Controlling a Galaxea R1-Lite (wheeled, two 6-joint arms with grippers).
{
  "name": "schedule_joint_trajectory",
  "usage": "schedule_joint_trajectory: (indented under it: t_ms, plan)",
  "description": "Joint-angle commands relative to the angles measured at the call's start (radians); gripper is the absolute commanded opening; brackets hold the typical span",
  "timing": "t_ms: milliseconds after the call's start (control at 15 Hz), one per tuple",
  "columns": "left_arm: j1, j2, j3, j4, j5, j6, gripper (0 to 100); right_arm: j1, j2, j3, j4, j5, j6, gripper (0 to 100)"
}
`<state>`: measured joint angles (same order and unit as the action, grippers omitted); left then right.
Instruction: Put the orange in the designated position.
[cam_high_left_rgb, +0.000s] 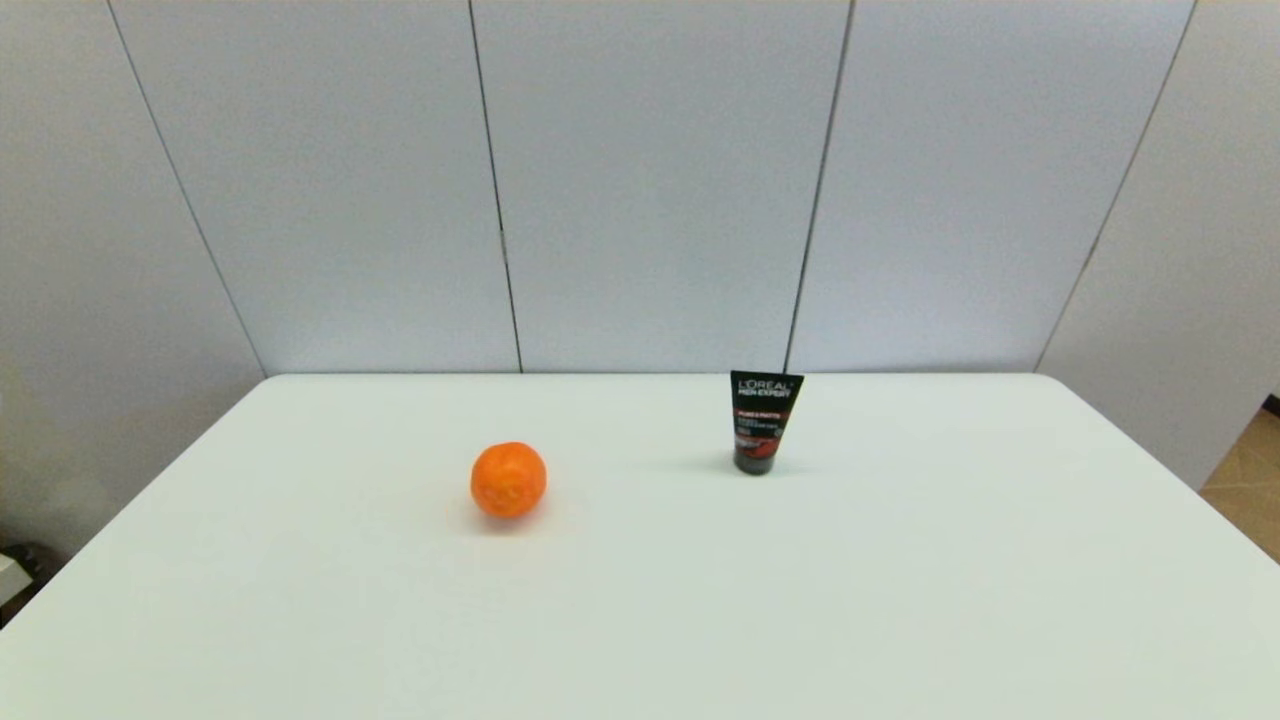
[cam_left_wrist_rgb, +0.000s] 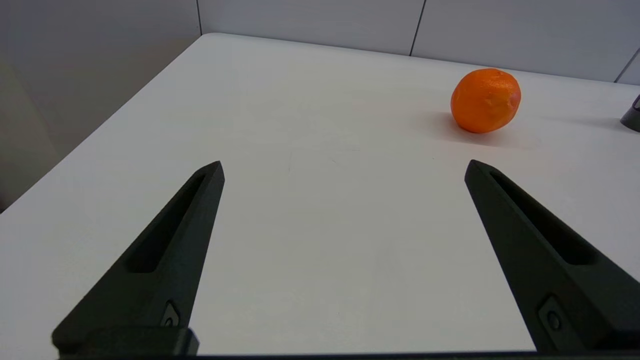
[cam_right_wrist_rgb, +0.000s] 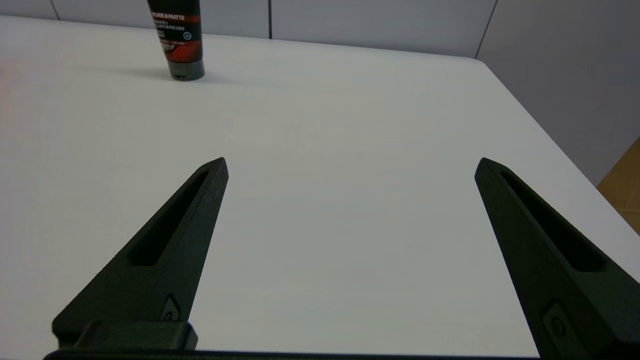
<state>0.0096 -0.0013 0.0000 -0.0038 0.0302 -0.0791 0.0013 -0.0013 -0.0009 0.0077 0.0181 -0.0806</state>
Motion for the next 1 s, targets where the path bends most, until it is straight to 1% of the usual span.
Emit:
schedule_joint_trajectory:
  t_ms: [67, 400, 533, 733, 1000]
  plan:
    - [0.000, 0.001, 0.000, -0.001, 0.000, -0.001, 100, 0.000, 0.001, -0.001, 0.000, 0.000, -0.001, 100]
    - [0.000, 0.001, 0.000, -0.001, 0.000, -0.001, 100, 0.000, 0.001, -0.001, 0.000, -0.001, 0.001, 100]
    - [0.001, 0.001, 0.000, -0.001, 0.000, -0.001, 100, 0.000, 0.001, 0.001, -0.002, -0.003, 0.027, 100]
    - [0.000, 0.001, 0.000, -0.001, 0.000, -0.001, 100, 0.000, 0.001, -0.001, -0.003, -0.023, 0.078, 100]
    - [0.001, 0.001, 0.000, -0.001, 0.000, -0.001, 100, 0.000, 0.001, -0.001, -0.003, -0.029, 0.084, 100]
